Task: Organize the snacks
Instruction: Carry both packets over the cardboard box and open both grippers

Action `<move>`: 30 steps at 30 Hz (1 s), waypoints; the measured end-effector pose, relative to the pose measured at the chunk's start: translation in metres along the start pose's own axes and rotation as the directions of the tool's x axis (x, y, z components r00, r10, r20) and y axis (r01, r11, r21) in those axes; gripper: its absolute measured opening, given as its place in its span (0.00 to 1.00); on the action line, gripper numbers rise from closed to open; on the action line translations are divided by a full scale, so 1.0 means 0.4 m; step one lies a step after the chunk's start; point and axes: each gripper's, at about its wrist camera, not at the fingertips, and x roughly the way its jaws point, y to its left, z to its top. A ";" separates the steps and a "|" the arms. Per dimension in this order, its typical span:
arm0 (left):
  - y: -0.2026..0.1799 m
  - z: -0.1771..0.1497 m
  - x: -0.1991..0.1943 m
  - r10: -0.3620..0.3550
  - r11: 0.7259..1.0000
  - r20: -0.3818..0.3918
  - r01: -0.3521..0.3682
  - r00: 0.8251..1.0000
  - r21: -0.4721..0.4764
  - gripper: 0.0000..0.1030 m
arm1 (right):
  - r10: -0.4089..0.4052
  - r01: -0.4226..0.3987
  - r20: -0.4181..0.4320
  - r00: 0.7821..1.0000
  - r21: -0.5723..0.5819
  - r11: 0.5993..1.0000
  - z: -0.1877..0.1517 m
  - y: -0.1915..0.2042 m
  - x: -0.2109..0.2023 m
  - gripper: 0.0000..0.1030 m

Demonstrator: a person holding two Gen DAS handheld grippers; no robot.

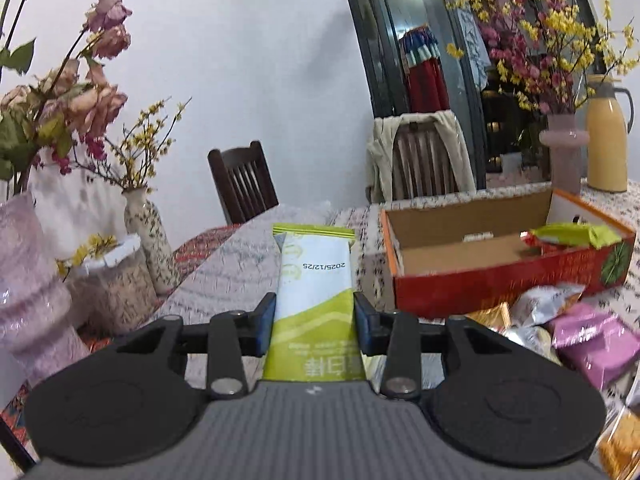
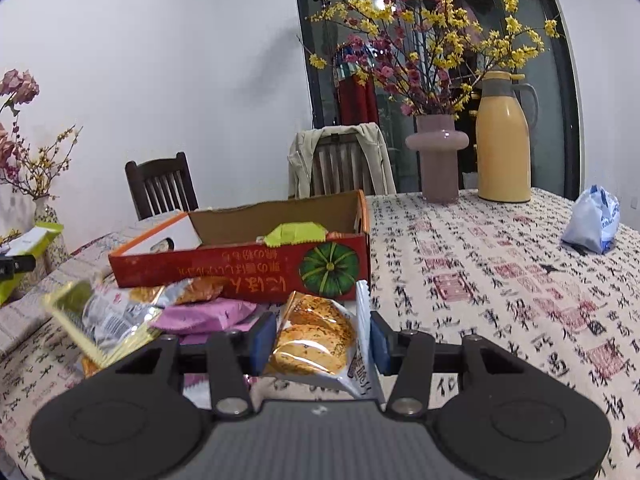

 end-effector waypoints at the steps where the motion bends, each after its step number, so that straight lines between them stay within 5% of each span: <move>1: -0.002 0.009 0.001 -0.006 1.000 0.006 0.006 1.000 -0.003 0.39 | 0.000 0.000 0.006 1.000 -0.002 1.000 0.007 0.000 0.002 0.46; 19: -0.119 0.147 0.077 -0.175 0.982 0.076 0.180 0.982 -0.065 0.39 | 0.024 -0.017 0.118 0.993 -0.062 0.998 0.180 0.053 0.112 0.46; 30: -0.193 0.219 0.187 -0.209 0.970 0.081 0.217 0.975 -0.106 0.39 | 0.065 -0.053 0.124 0.990 -0.103 0.993 0.287 0.110 0.240 0.47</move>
